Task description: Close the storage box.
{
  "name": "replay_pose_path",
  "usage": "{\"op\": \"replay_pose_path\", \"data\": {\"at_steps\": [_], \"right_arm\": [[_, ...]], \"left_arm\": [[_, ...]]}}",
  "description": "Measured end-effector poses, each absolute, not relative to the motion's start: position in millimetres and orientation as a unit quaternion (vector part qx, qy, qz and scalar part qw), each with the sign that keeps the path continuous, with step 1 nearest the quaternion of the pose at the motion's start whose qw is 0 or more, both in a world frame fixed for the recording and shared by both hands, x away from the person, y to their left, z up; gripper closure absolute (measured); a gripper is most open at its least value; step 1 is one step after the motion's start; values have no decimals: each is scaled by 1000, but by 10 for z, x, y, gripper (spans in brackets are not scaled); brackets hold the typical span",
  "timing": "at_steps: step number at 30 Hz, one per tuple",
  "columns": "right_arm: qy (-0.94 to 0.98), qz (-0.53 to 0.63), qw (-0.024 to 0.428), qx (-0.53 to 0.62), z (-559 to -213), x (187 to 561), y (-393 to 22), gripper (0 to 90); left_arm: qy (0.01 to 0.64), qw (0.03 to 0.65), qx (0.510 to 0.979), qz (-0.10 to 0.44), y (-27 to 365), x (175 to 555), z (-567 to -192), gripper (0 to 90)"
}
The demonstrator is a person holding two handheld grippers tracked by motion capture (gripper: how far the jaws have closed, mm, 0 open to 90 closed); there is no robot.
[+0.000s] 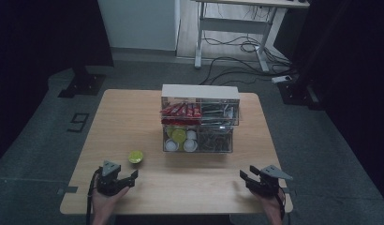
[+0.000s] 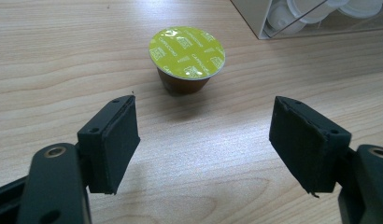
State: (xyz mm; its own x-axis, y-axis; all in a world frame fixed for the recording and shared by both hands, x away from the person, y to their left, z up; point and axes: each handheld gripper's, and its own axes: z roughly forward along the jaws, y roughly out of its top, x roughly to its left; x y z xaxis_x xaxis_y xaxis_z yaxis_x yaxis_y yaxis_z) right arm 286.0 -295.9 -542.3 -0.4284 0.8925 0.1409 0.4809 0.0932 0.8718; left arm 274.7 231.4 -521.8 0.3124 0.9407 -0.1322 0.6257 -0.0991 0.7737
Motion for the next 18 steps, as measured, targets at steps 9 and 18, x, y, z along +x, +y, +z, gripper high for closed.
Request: {"op": "replay_pose_path", "data": {"at_steps": [9, 18], "right_arm": [[701, 457, 216, 504, -5482, 2914, -3018, 418], [714, 447, 218, 493, -5496, 2948, -2946, 399]], "left_arm": [[546, 381, 718, 202, 2292, 2760, -5241, 240], [546, 383, 717, 204, 2296, 2754, -5225, 240]]}}
